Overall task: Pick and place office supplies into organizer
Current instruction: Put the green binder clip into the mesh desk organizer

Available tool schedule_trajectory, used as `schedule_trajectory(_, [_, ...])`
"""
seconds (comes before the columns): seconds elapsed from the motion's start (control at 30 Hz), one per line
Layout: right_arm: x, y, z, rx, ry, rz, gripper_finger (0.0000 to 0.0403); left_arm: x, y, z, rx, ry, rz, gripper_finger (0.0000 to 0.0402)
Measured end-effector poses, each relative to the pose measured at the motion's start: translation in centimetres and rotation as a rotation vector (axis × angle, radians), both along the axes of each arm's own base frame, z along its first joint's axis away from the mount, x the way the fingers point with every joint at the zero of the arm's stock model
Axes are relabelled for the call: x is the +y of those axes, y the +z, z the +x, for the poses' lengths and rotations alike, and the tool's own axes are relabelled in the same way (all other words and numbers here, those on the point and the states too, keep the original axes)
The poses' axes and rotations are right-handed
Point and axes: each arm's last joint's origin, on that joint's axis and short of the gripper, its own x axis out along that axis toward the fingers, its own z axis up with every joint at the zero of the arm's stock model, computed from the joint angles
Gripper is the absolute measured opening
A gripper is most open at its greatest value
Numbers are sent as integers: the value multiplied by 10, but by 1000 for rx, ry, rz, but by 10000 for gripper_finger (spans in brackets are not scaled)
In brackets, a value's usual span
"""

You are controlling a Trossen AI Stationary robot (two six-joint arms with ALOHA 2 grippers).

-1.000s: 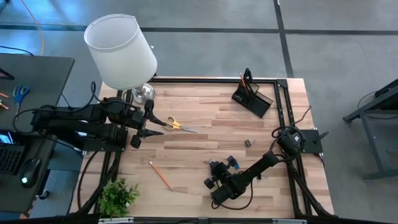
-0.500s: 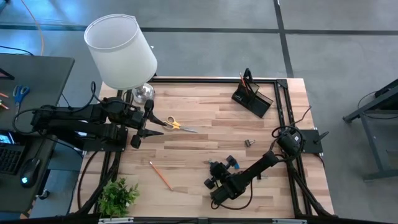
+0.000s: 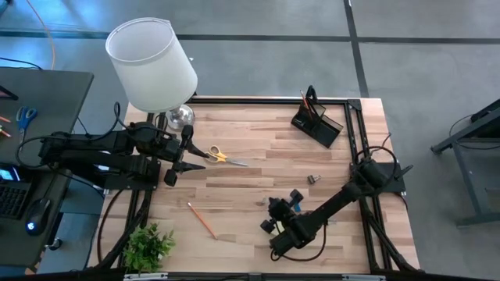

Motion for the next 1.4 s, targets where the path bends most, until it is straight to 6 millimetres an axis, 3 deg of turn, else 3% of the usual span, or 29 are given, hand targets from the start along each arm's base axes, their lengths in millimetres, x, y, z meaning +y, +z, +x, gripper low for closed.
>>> schedule_trajectory(0.3, [-6,-2,5,272,205,-117,32,0,0,0,-3,0,2,154])
schedule_trajectory(0.67, [-32,0,41,417,495,43,99,0,0,0,-5,-1,6,154])
schedule_trajectory(0.87, [-49,25,49,370,538,95,96,0,0,0,-1,-2,10,154])
schedule_trajectory(1.07, [-61,50,46,416,704,120,84,0,0,0,-1,-2,12,154])
schedule_trajectory(1.27, [-70,57,43,583,988,-5,83,0,0,0,-1,-2,12,154])
schedule_trajectory(1.4, [-74,58,44,630,1076,-106,83,0,0,0,-1,-2,12,154])
